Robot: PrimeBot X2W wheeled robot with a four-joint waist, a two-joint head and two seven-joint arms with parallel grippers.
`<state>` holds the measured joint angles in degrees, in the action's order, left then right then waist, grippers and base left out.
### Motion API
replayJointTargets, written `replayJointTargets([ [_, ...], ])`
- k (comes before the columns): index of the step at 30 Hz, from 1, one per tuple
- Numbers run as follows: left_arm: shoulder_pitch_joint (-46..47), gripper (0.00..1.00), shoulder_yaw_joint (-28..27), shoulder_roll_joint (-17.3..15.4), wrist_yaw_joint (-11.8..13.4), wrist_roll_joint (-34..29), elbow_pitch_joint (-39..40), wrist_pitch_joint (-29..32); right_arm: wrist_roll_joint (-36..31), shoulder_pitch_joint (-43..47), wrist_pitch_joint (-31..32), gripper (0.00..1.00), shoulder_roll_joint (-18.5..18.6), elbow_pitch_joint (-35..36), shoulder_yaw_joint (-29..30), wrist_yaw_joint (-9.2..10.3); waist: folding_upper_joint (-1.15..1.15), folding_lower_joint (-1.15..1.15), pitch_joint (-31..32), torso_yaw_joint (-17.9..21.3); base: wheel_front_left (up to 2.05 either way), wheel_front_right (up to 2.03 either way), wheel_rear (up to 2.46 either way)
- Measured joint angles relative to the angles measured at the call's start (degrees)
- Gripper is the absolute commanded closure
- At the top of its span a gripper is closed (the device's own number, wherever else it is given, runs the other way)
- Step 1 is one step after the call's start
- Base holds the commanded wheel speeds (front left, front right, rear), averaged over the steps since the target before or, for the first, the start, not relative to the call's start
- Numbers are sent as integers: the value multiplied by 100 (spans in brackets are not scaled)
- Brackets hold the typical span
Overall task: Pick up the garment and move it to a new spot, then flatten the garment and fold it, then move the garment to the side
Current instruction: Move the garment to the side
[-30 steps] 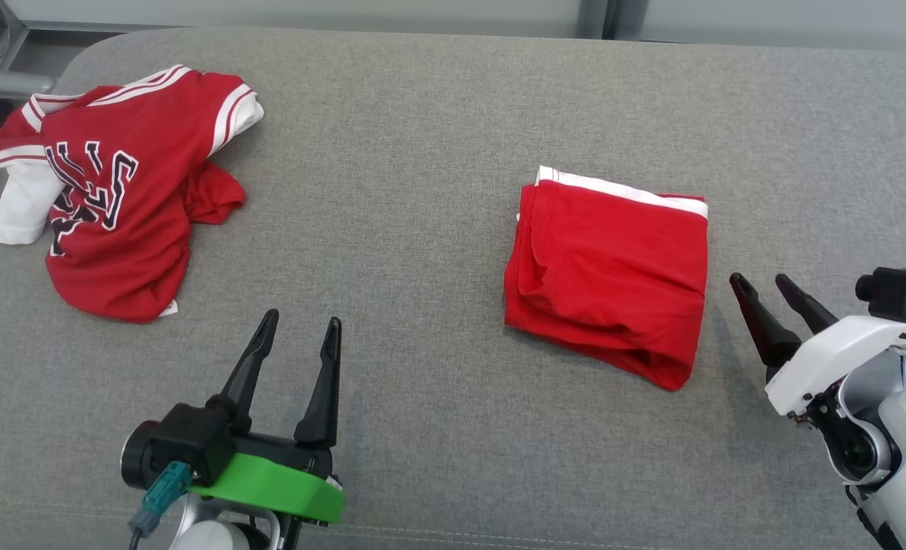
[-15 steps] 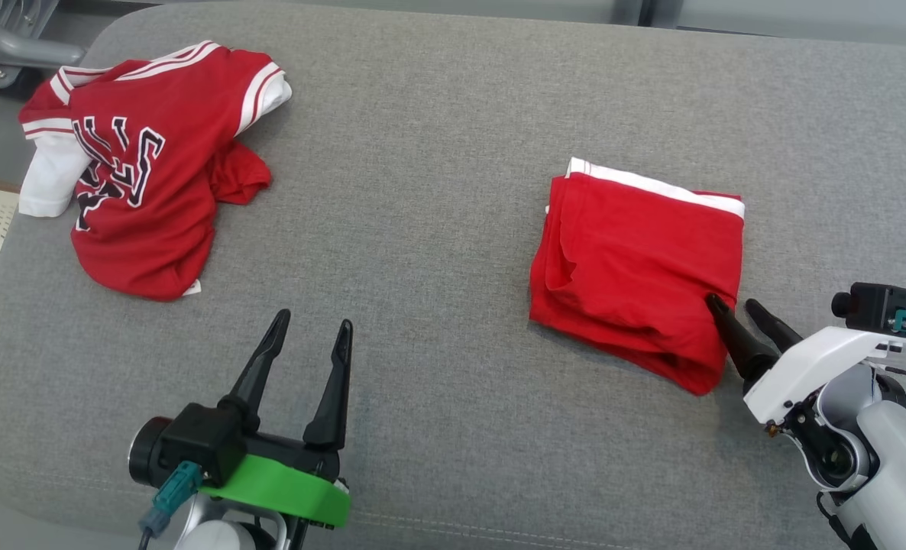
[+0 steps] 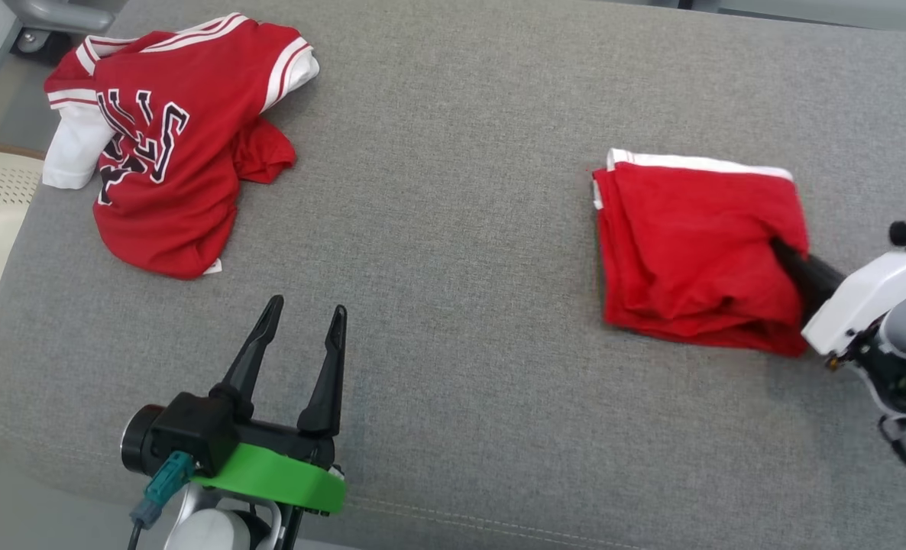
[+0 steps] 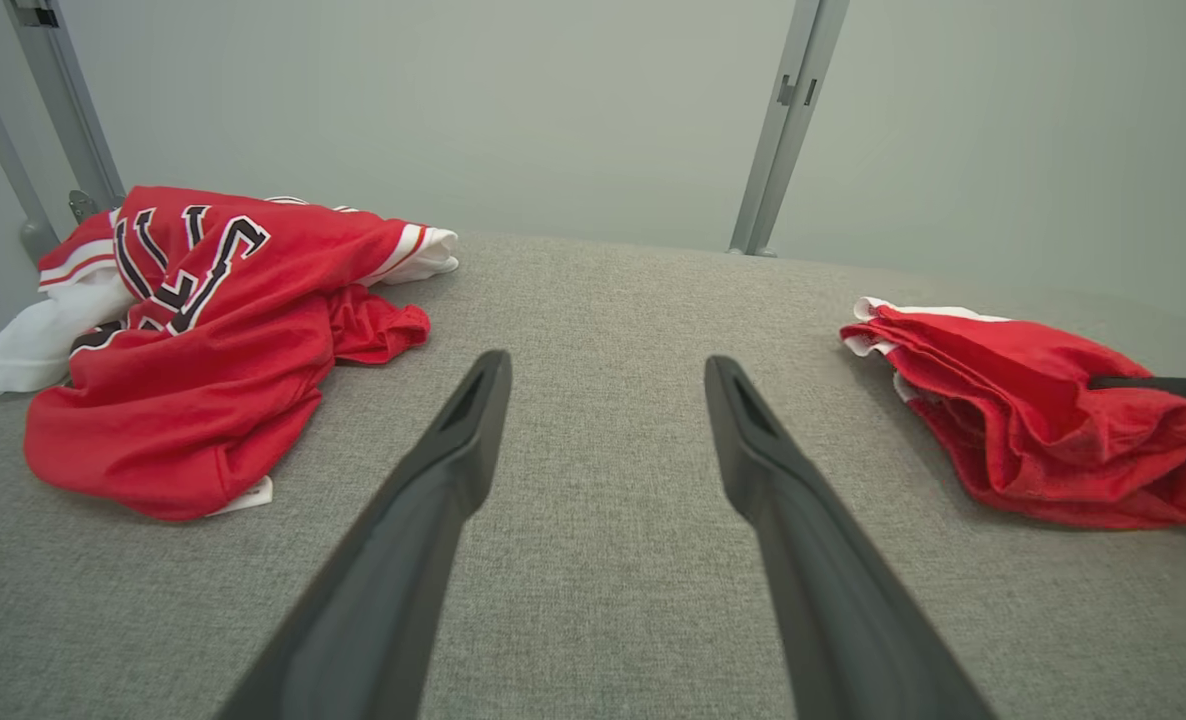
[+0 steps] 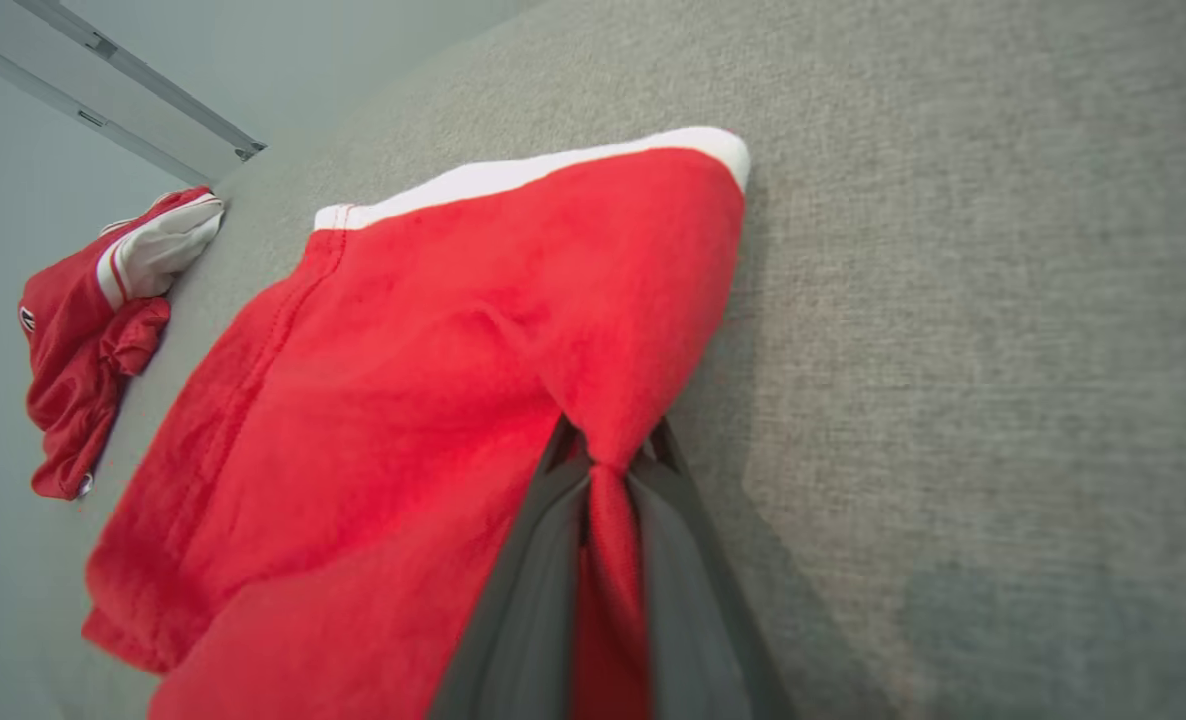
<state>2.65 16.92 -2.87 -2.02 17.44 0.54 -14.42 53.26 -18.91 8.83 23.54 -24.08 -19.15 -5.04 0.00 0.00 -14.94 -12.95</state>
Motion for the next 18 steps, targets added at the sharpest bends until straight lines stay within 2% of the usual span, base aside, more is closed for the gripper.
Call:
replayJointTargets([
  [5, 19, 0, -15, 1, 0, 0, 24, 0, -166, -523, 535, 100, 773, -114, 86, 15, 0, 0, -123, 3, 0, 0, 0],
  [13, 214, 0, 75, -2, -57, -32, 143, 0, -584, -1202, 1274, 100, 1904, -257, 264, 361, 0, 0, -437, 13, 0, 0, 0],
  [18, 294, 0, 101, -8, -79, -58, 187, 0, -949, -1474, 1579, 100, 2529, -285, 261, 434, 0, 0, -690, 8, 0, 0, 0],
])
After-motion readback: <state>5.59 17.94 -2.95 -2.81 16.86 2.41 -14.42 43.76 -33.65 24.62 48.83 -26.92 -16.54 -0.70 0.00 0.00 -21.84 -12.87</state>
